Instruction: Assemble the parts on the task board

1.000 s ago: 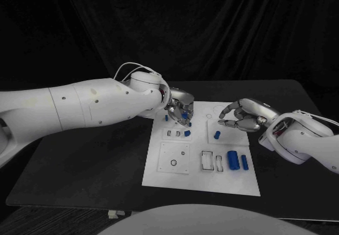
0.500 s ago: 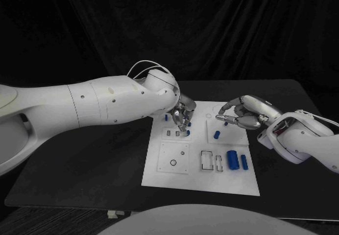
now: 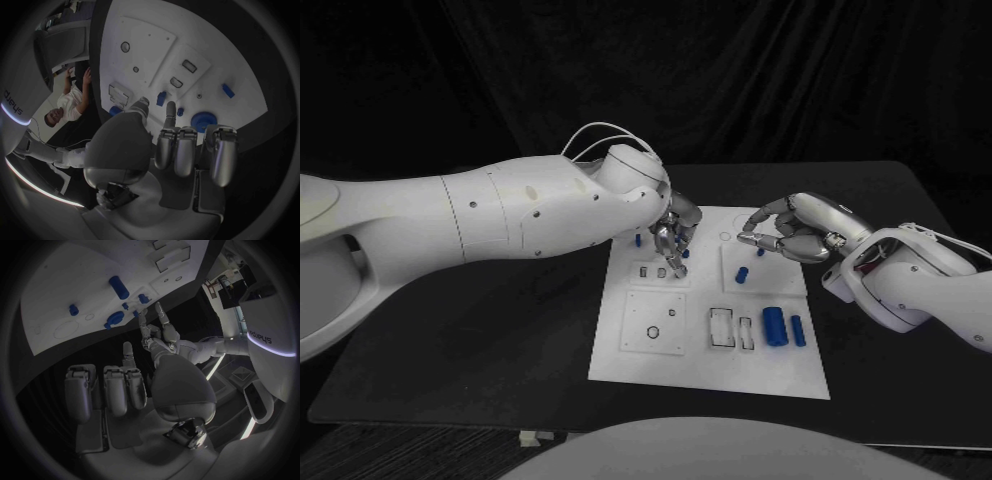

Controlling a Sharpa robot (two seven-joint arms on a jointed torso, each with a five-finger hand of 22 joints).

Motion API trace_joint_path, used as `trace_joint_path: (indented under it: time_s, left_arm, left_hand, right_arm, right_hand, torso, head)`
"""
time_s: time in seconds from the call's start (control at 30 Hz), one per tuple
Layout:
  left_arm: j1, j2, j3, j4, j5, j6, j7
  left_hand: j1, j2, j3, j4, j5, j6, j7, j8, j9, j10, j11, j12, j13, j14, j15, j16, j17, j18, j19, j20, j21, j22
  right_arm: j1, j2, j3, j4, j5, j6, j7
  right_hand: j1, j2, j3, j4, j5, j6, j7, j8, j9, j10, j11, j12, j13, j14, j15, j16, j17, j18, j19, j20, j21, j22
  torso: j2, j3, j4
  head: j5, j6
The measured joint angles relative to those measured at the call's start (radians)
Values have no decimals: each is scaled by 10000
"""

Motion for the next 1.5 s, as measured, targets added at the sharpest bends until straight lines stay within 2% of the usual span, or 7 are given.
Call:
trace_joint_path:
  time_s: [0.07, 0.17, 0.33, 0.6, 1.07, 1.3, 1.5]
  left_arm:
    - [-12, 31, 0, -25, -41, -16, -1]
    - [-32, 75, 0, -98, -86, -46, 12]
    - [-86, 173, -1, -257, -132, -98, 85]
    - [-230, 274, -1, -433, -169, -191, 327]
    - [-465, 322, -1, -665, -191, -287, 607]
    - [-561, 358, -2, -748, -196, -354, 684]
    - [-596, 357, -2, -785, -199, -389, 722]
  left_hand:
    - [-31, -31, -61, 88, -40, -180, 3, 88, 290, 0, 0, 0, 0, 0, 0, 0, 0, 0, 0, 0, -18, 0]
    - [-381, -73, -124, 151, -353, -375, 44, 89, 583, 0, 0, 0, 0, 0, -1, 0, 0, 0, 0, 0, -18, 0]
    - [-490, -90, -110, 165, -395, -441, 55, 88, 737, 0, 0, 0, 0, 0, 0, 0, 0, 0, 0, 0, -18, 0]
    - [-222, 14, 50, 63, 529, -476, 18, 174, 1142, 0, 0, 0, 2, 0, -1, 0, 0, 1, 0, 0, -18, 0]
    - [114, 166, 238, -138, 1148, -475, 18, 178, 1376, 0, 0, 0, 7, 0, -1, 0, 0, 1, 0, 0, -56, 0]
    - [162, 214, 289, -241, 1284, -437, -20, 178, 1461, 0, 0, 0, 6, 0, -1, 0, 0, 1, -1, -1, -94, 0]
    - [376, 349, 402, -499, 1693, -370, -86, 297, 1659, 0, 0, 0, 6, 0, -1, 0, 0, 1, -1, -1, -94, 0]
  right_arm:
    - [0, 2, 0, -9, 7, 0, 7]
    - [0, 17, 2, -19, 13, 1, 13]
    - [0, 32, 4, -26, 20, 3, 22]
    - [0, 34, 3, -27, 26, 3, 32]
    - [0, 44, 2, -26, 32, 5, 48]
    - [0, 48, 3, -26, 33, 5, 53]
    - [0, 45, 3, -26, 34, 6, 56]
  right_hand:
    - [4, 4, 0, 0, 0, 0, 0, 0, 0, 0, 0, 0, 0, 0, 0, 0, 0, 0, 0, 0, 0, 0]
    - [49, 48, 0, 0, 19, 0, 0, 0, 0, 0, 0, 0, 0, 0, 0, 0, 0, 0, 0, 0, 0, 0]
    - [58, 57, -29, 28, 70, -1, 0, 0, 1, 0, 0, 0, 0, 0, 0, 0, 0, 0, 0, 0, 0, 6]
    - [58, 56, -29, 28, 70, -1, 0, 0, -7, 0, 0, 0, 0, 0, 0, 0, 0, 0, 0, 0, 0, 7]
    - [57, 55, -29, 28, 70, 70, 1, 0, -7, 0, 0, 0, 0, 0, 0, 0, 0, 0, 0, 0, 0, 5]
    - [57, 55, -37, 36, 70, 70, 1, 0, -6, 0, 0, 0, 0, 0, 0, 0, 0, 0, 0, 0, 0, 4]
    - [60, 51, -56, 55, 70, 70, 1, 0, -6, 0, 0, 0, 0, 0, 0, 0, 0, 0, 0, 0, 0, 4]
  torso:
    - [-7, 0, 8]
    - [-17, -1, 15]
    - [-23, -2, 15]
    - [-23, -1, 10]
    - [-18, 6, -1]
    - [-19, 6, 3]
    - [-24, 6, 12]
  head:
    - [-16, 0]
    - [-42, 0]
    - [-66, 0]
    - [-41, 0]
    - [-42, 0]
    - [-54, 0]
    - [-63, 0]
